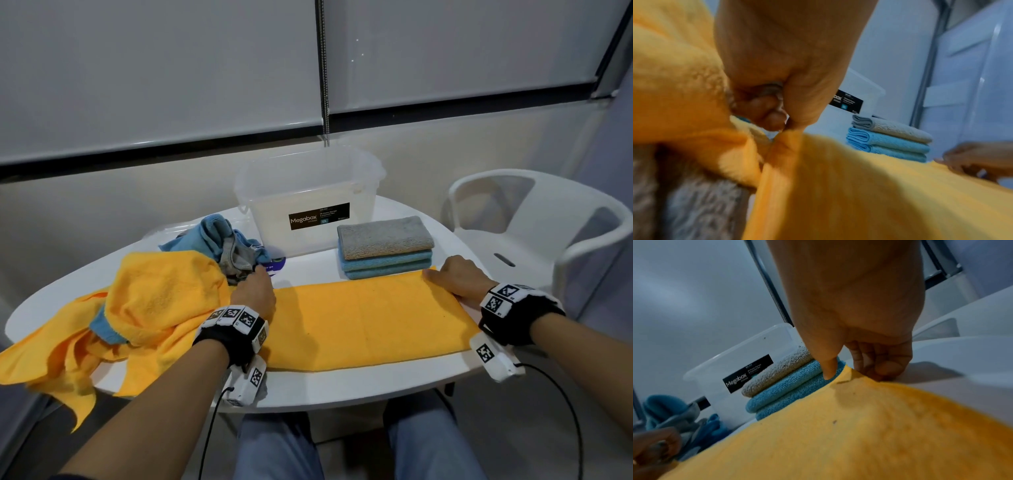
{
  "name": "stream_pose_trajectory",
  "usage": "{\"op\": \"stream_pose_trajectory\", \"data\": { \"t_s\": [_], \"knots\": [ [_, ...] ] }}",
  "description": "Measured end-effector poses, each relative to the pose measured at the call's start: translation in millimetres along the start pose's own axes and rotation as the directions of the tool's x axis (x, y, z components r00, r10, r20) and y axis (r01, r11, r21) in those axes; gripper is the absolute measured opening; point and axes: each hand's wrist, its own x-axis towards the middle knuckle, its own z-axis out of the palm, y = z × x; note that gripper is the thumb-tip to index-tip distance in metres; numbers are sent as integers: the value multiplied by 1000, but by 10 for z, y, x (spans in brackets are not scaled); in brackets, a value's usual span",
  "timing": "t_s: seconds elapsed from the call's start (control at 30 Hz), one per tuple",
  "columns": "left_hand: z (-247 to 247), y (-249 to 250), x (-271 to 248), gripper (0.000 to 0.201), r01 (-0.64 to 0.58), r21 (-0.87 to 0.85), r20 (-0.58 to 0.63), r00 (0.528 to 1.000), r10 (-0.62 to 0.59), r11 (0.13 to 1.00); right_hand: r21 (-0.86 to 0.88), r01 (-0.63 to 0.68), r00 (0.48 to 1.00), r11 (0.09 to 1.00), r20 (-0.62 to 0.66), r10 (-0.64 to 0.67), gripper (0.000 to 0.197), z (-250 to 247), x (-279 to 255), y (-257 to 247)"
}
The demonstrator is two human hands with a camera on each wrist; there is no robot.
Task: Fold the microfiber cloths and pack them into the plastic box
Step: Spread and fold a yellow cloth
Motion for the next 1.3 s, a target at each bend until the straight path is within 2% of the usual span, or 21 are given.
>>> {"op": "stream_pose_trajectory", "data": {
  "t_s": [0.13, 0.27, 0.4, 0.5, 0.57, 0.67, 0.77, 0.83, 0.93, 1.03, 1.17, 1.3],
  "knots": [
    [-159, 178, -85, 40, -152, 151, -142, 975, 173, 977, 82, -4, 999, 997, 36, 1, 32, 8, -52, -7],
    [-379, 500, -182, 20, -352, 101, -195, 910, 365, 931, 143, -14, 999, 990, 37, 9, 32, -104, -106, -81],
    [-584, 880, -255, 23, -481, -3, -213, 857, 469, 877, 315, 65, 998, 947, -27, -60, 17, -306, -273, -241],
    [-727, 1139, -291, 32, -584, -279, -158, 811, 563, 763, 462, 177, 984, 869, -57, -169, 26, -437, -484, -437],
    [-842, 1264, -340, 54, -623, -419, -78, 749, 658, 660, 455, 303, 950, 838, -76, -302, 32, -530, -635, -598],
    [-1014, 1374, -388, 79, -653, -427, -13, 696, 718, 625, 379, 448, 887, 810, -75, -455, 36, -694, -835, -883],
    [-1207, 1402, -399, 74, -657, -466, 13, 665, 746, 593, 307, 532, 838, 789, -56, -543, 39, -837, -969, -1145],
    [-1338, 1373, -395, 53, -656, -497, -17, 662, 749, 569, 296, 562, 818, 772, -60, -572, 41, -897, -1012, -1278],
    [-1501, 1308, -419, 24, -680, -466, -144, 690, 709, 567, 289, 565, 818, 773, -78, -570, 43, -965, -1017, -1419],
    [-1654, 1219, -450, 16, -676, -476, -237, 715, 658, 563, 297, 550, 826, 781, -56, -561, 42, -1010, -963, -1477],
    [-1917, 991, -420, 11, -623, -569, -351, 775, 526, 537, 324, 533, 817, 782, 43, -575, 29, -1076, -903, -1417],
    [-2206, 700, -399, 8, -598, -606, -397, 799, 452, 524, 498, 518, 811, 696, -26, -585, 21, -1238, -857, -1376]
  ]
}}
